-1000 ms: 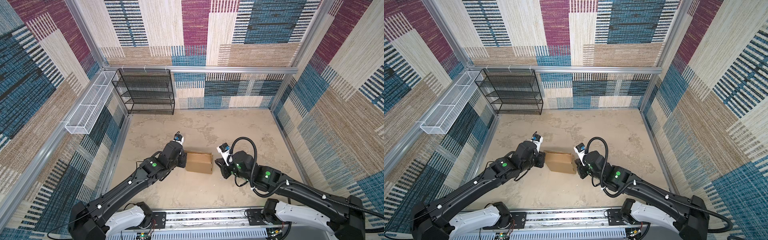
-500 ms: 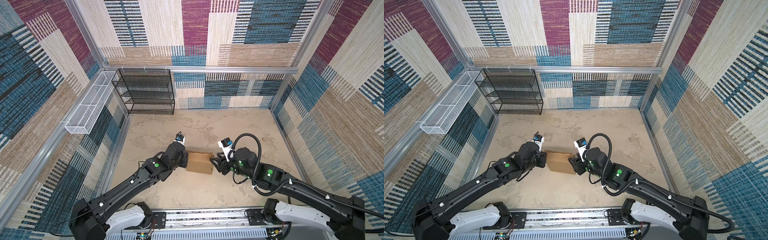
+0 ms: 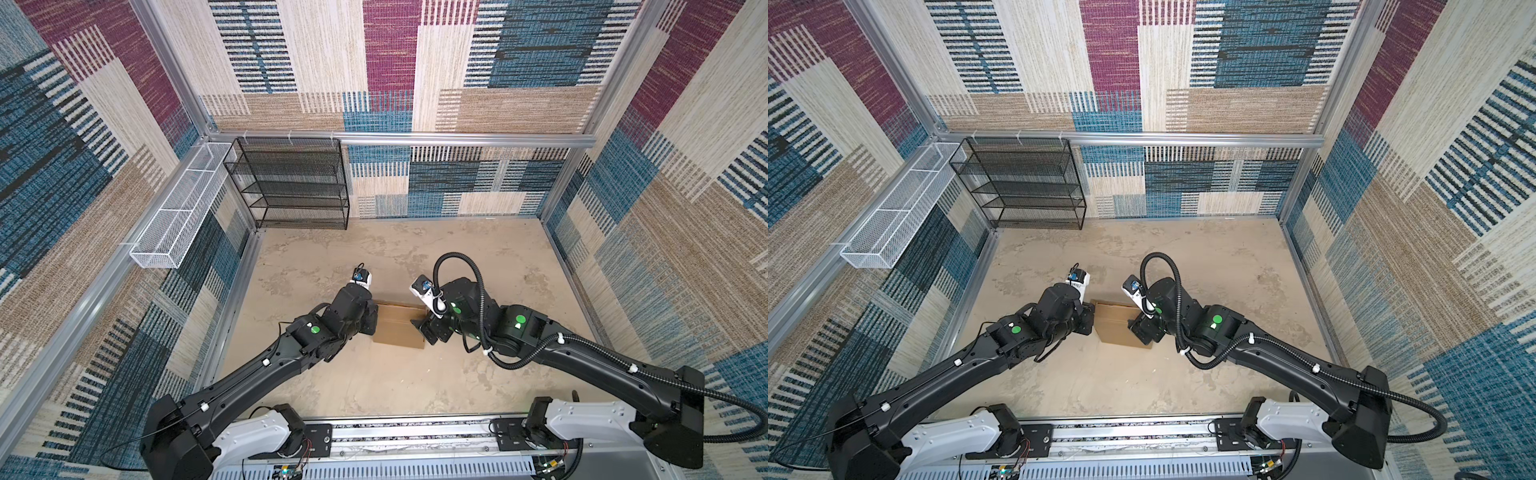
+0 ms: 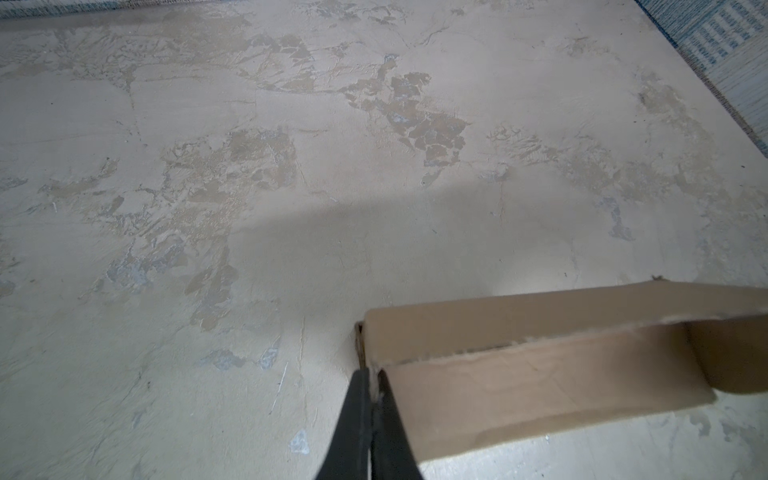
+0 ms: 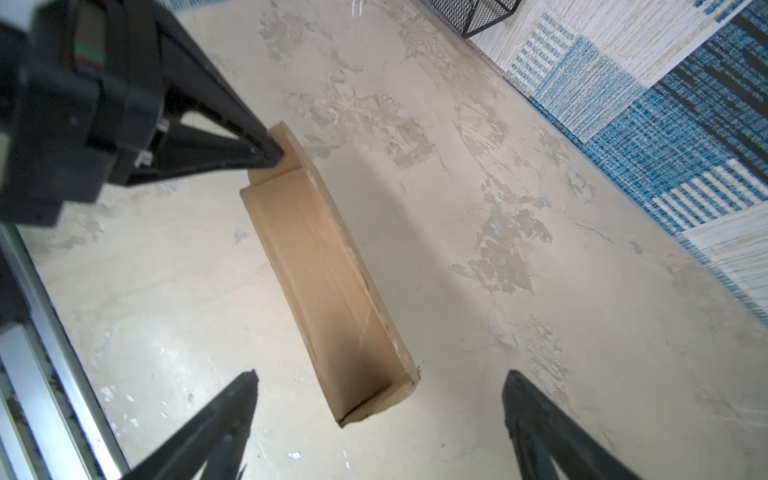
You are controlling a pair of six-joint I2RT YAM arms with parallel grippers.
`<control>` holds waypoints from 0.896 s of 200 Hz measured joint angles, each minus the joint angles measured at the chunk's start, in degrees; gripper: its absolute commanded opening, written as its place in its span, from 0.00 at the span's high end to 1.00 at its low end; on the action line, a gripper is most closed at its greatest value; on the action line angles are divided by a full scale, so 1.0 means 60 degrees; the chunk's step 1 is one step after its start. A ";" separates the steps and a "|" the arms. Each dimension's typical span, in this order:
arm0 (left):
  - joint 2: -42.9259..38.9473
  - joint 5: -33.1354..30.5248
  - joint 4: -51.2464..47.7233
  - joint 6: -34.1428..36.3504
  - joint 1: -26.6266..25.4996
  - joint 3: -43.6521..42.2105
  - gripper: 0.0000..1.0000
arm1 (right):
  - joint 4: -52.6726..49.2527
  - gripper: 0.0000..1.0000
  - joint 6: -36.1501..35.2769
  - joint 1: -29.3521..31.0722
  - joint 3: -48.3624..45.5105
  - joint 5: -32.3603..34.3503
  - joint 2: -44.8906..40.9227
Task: Fold the paper box
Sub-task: 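Press the right gripper down onto the box's open top while the left gripper holds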
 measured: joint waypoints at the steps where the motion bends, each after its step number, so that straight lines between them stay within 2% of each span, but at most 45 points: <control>1: 0.0000 0.0000 0.0000 0.0000 0.0000 0.0000 1.00 | -0.0015 0.03 -0.0047 0.0011 -0.0011 0.0022 0.0000; 9: 0.0004 0.0000 0.0000 0.0000 0.0000 0.0000 1.00 | -0.0080 0.00 -0.0317 0.0058 -0.0069 0.0153 -0.0011; 57: -0.0004 0.0000 0.0000 0.0000 0.0000 -0.0004 1.00 | -0.0080 0.00 -0.1479 0.0375 -0.0262 0.0645 -0.0095; 96: -0.0135 0.0004 0.0062 0.0000 0.0000 -0.0127 1.00 | 0.0106 0.00 -0.2371 0.0845 -0.0197 0.1515 0.0641; 179: -0.0055 0.0040 0.0331 0.0004 0.0000 -0.0193 1.00 | 0.1045 0.00 -0.3570 0.1257 -0.0226 0.2845 0.1326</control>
